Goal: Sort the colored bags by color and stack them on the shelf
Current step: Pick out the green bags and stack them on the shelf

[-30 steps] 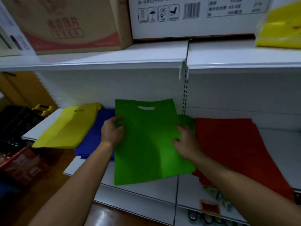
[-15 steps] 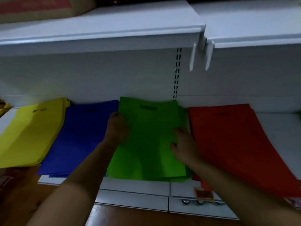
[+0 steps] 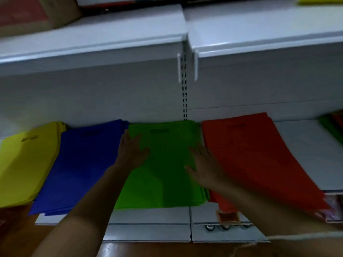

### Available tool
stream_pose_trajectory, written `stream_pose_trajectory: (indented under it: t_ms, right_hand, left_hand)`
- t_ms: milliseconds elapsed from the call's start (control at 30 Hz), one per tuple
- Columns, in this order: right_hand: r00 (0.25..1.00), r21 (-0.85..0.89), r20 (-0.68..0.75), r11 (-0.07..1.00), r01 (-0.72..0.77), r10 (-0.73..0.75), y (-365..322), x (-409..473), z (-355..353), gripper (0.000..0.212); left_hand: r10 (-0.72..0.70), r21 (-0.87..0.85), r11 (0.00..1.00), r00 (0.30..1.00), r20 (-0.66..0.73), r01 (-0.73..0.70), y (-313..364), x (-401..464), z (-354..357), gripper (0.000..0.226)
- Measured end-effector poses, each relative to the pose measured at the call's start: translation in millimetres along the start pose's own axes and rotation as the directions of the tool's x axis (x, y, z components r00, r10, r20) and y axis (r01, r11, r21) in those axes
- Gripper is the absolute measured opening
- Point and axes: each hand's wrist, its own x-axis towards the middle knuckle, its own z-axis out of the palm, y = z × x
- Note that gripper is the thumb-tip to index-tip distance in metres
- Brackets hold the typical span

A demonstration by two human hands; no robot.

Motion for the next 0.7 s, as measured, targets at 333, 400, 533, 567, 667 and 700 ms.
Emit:
stream_pose_trajectory:
  t_ms: [333,400,533,567,667,700]
  right_hand:
    - [0.981,-0.008,-0.192,1.000,0.006,-0.007,45,-77,-87,0.070]
    - [0.974,-0.017,-0.228,1.000,-0.017,0.013,70,-93,-107,0.071]
    - [0.949,0.038,-0.298,0.995,-0.093,0.100,135,-132,-152,0.072]
    - [0.944,0.058,-0.306,0.992,-0.112,0.125,155,-142,-163,0.071]
    - [0.922,0.072,-0.336,0.982,-0.177,0.191,224,-169,-198,0.069]
    - [0.910,0.065,-0.356,0.978,-0.200,0.210,248,-177,-210,0.069]
  left_hand:
    - [0.204,-0.200,0.955,0.975,-0.087,-0.217,137,-27,-21,0.065]
    - [0.252,-0.207,0.942,0.964,-0.091,-0.265,174,-36,-15,0.065]
    - [0.342,-0.186,0.917,0.936,-0.083,-0.352,261,-54,3,0.062]
    - [0.367,-0.180,0.909,0.926,-0.089,-0.377,285,-58,9,0.061]
    - [0.428,-0.186,0.881,0.900,-0.078,-0.435,366,-69,35,0.060]
    - [0.448,-0.201,0.868,0.891,-0.074,-0.453,393,-72,46,0.060]
